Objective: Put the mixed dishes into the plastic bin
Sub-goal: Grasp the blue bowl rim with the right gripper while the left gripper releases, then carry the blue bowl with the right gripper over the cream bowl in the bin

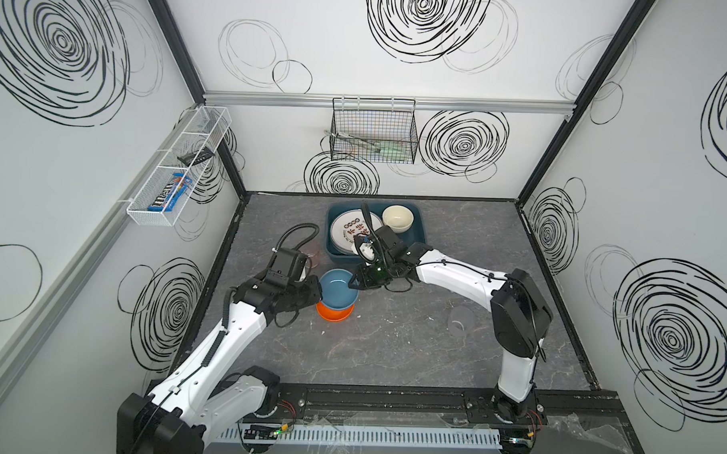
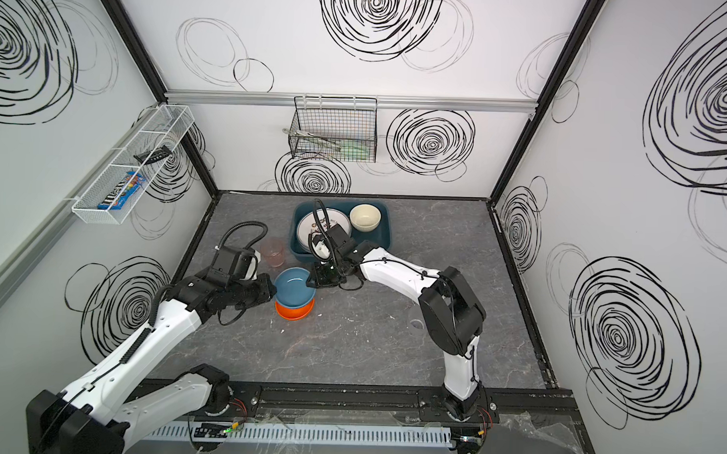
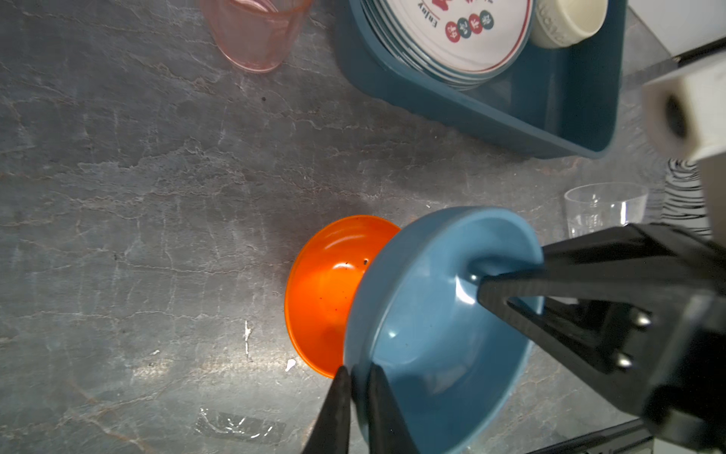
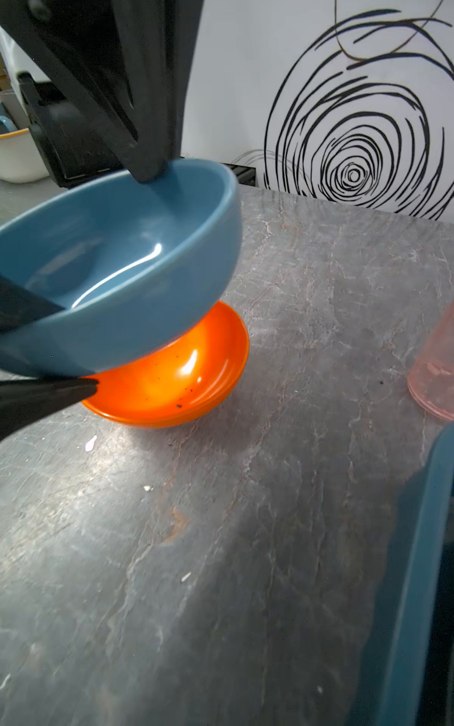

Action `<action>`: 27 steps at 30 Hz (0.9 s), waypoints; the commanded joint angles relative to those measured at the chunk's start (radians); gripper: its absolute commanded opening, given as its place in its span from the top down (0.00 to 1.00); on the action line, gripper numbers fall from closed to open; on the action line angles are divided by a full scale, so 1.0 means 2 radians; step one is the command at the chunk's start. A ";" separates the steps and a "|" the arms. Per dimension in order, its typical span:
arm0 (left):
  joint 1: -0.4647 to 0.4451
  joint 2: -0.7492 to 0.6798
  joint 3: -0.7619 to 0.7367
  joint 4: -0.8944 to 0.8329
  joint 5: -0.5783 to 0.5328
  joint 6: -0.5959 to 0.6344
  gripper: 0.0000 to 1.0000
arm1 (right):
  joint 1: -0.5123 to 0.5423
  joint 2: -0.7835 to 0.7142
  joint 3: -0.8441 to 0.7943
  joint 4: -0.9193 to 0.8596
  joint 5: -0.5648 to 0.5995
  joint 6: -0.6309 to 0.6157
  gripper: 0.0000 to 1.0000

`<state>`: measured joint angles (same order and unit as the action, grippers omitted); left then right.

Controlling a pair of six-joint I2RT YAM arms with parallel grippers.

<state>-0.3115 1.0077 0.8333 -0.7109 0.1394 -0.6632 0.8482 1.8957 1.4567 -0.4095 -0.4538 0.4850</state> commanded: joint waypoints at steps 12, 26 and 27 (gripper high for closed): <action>0.003 -0.027 0.027 0.002 0.016 -0.013 0.55 | -0.027 -0.013 0.057 -0.070 0.086 -0.041 0.96; 0.021 -0.044 0.004 0.009 0.037 -0.007 0.44 | -0.120 0.002 0.128 -0.132 0.151 -0.072 0.96; 0.023 -0.045 0.002 0.009 0.038 -0.007 0.44 | -0.127 0.006 0.136 -0.135 0.154 -0.074 0.96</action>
<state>-0.2775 0.9291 0.8532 -0.7055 0.1997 -0.6842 0.6220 1.8996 1.6684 -0.6353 -0.1799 0.3573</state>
